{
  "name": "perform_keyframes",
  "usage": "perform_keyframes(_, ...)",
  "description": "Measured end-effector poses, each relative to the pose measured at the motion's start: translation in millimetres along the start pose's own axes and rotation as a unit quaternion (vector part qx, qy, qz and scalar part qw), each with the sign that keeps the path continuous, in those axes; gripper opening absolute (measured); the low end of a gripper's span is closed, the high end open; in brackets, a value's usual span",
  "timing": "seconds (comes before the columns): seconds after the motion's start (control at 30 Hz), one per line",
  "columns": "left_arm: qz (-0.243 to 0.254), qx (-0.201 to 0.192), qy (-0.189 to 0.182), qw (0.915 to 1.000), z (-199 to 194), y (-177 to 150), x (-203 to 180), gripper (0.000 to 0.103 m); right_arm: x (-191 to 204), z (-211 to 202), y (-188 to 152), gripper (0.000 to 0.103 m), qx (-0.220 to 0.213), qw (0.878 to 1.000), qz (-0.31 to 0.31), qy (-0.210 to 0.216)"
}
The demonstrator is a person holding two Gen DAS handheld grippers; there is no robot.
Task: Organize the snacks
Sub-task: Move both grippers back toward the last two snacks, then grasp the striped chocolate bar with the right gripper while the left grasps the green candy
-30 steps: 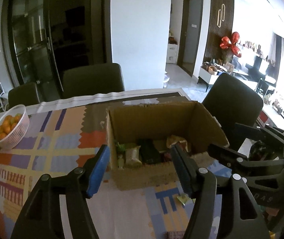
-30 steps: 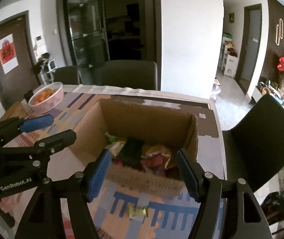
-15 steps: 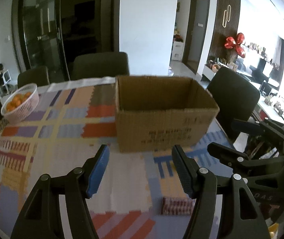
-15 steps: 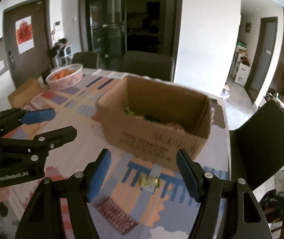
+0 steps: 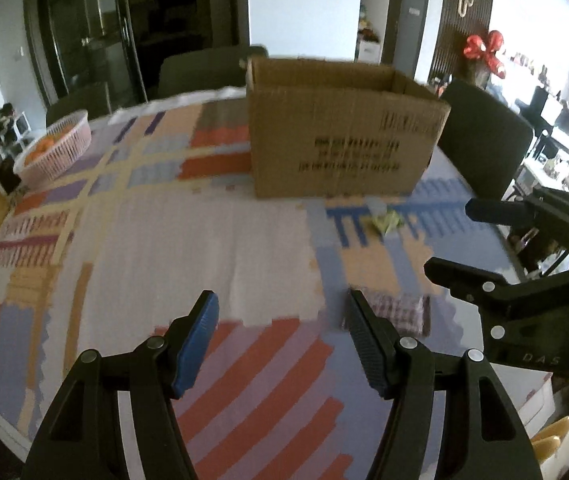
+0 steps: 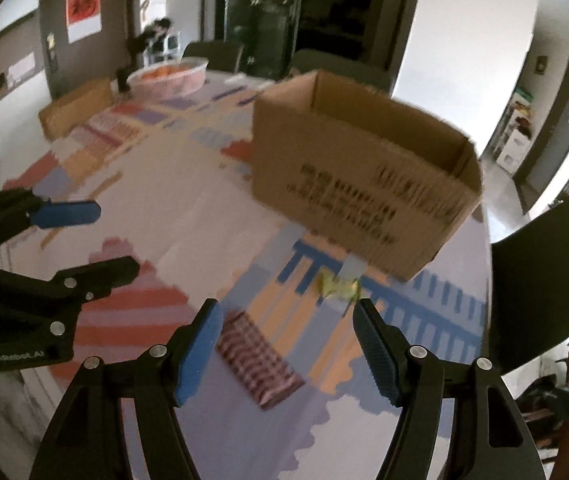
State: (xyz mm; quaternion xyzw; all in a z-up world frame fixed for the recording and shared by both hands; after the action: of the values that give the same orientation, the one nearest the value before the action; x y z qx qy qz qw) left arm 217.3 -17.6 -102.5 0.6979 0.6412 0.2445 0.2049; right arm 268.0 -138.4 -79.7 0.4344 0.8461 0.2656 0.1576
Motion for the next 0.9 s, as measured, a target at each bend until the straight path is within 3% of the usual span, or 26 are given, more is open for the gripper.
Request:
perform_keyframes(0.23, 0.004, 0.048, 0.005, 0.9988, 24.5, -33.5, -1.6, 0.065, 12.5, 35.3, -32.1, 0.068, 0.069, 0.997, -0.032, 0.011)
perform_keyframes(0.43, 0.009, 0.067, 0.007, 0.9977, 37.3, -42.3, -6.7, 0.065, 13.2, 60.5, -50.5, 0.068, 0.118, 0.991, -0.055, 0.016)
perform_keyframes(0.63, 0.012, 0.074, 0.011, 0.9971, 43.6, -45.9, -7.1, 0.065, 15.6, 76.5, -54.8, 0.068, 0.134, 0.987, -0.087, 0.01)
perform_keyframes(0.9, 0.004, 0.079, 0.011, 0.9968, 47.6, -46.3, -3.5, 0.065, 19.0, 93.8, -56.2, 0.068, 0.149, 0.985, -0.082, 0.04)
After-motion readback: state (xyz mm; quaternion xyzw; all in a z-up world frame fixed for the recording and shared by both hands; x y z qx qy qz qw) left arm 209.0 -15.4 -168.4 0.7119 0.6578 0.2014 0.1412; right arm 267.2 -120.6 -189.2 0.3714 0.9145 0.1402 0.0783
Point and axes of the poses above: each gripper's, at about its wrist camera, not at the fingertips, and z roughly the way its jaws point, x to its left, y to its top, the point moved 8 cm from there along z, roughly the way its jaws point, and after that the axes turned 6 degrees about y, right-handed, at the moved point
